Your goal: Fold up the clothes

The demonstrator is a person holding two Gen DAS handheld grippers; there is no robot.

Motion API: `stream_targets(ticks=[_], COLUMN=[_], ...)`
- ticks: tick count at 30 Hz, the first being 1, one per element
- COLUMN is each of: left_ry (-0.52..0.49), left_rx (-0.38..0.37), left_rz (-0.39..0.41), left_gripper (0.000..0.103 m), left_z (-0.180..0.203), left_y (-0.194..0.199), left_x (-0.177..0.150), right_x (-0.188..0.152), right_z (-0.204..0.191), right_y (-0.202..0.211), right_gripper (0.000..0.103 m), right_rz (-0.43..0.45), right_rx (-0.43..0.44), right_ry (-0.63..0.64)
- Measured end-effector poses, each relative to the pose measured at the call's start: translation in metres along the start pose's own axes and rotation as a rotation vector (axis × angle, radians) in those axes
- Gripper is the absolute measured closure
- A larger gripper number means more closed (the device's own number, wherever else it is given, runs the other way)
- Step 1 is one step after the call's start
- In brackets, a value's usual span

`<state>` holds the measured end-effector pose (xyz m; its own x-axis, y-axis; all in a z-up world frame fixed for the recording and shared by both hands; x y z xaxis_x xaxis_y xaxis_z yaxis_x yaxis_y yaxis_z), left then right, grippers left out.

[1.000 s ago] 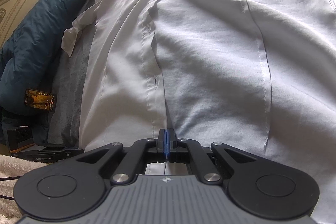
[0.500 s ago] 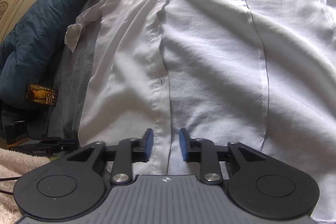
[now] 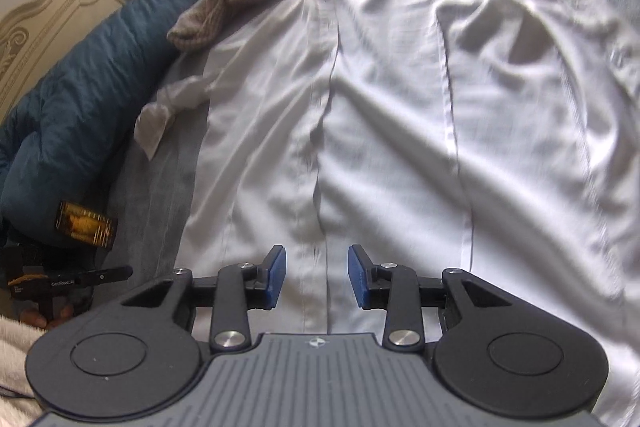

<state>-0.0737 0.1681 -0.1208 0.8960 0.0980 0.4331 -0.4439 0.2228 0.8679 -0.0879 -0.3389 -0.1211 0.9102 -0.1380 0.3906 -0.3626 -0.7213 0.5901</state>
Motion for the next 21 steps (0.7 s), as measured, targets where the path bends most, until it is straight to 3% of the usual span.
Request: stream_targets(ticks=[10,21], left_ry=[-0.008,0.08], left_rx=[0.005,0.025], left_rz=[0.109,0.167], left_gripper=[0.067,0.067], left_z=[0.053,0.066], left_y=[-0.044,-0.1], left_x=[0.082,0.157], right_x=[0.092,0.188], right_z=[-0.016,-0.004], right_y=[-0.032,-0.111], right_gripper=[0.066,0.066], right_rz=[0.103,0.151], right_rx=[-0.053,-0.079], right_ry=[0.042,0.073])
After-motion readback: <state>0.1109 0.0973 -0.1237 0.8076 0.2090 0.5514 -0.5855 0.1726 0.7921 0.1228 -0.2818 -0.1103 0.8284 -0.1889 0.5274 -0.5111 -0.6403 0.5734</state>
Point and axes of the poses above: each gripper's, at about its wrist camera, not at the fingertips, and y roughly against the way its jaws point, z to its right, x to its top, the point moved 1 cm from there along -y, roughly the way its jaws point, and after that the axes turned 14 degrees about x, right-handed, at the moved point
